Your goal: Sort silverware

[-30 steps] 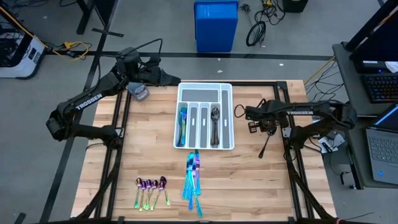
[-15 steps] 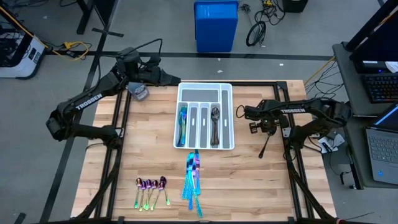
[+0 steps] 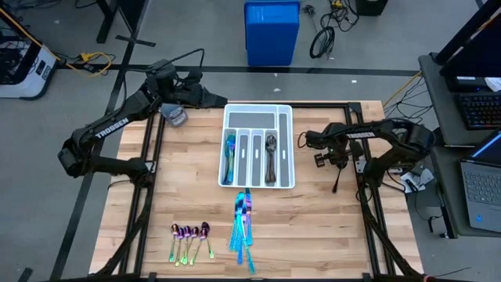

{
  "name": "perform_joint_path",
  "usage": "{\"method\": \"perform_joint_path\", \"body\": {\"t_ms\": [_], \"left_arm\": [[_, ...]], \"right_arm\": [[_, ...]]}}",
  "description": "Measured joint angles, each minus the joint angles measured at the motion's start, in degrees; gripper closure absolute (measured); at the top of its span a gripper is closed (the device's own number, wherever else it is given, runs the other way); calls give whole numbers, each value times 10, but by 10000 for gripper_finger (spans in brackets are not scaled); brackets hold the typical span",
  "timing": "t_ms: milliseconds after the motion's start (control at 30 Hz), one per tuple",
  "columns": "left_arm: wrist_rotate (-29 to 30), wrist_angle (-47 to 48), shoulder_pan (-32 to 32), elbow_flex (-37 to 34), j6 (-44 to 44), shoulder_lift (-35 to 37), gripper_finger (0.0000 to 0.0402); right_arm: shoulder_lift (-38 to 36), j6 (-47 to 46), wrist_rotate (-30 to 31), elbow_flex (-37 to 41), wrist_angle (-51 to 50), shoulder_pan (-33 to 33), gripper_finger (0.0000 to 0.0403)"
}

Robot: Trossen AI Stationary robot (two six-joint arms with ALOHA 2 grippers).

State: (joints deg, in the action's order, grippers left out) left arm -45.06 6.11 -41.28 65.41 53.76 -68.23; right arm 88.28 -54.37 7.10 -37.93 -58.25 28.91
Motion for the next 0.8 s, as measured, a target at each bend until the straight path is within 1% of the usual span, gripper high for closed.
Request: {"method": "perform_joint_path", "body": {"t_ms": [133, 367, 467, 600, 700, 800], "left_arm": [[1, 0, 0, 0, 0, 0, 123], [3, 0, 0, 0, -1, 0, 123], [3, 0, 0, 0, -3, 0, 123], [4, 0, 0, 0, -3, 0, 123], [5, 0, 0, 0, -3, 0, 123], [5, 0, 0, 0, -3, 0, 123]], "right_arm": [[3, 0, -5, -11, 5, -2, 403], [3, -3, -19, -54, 57, -1, 403], [3, -9, -19, -70, 64, -1, 403], [3, -10, -16, -87, 49, -1, 403], [3, -8, -16, -107, 14, -7, 403], [3, -50, -24, -136, -45, -23, 403]]}}
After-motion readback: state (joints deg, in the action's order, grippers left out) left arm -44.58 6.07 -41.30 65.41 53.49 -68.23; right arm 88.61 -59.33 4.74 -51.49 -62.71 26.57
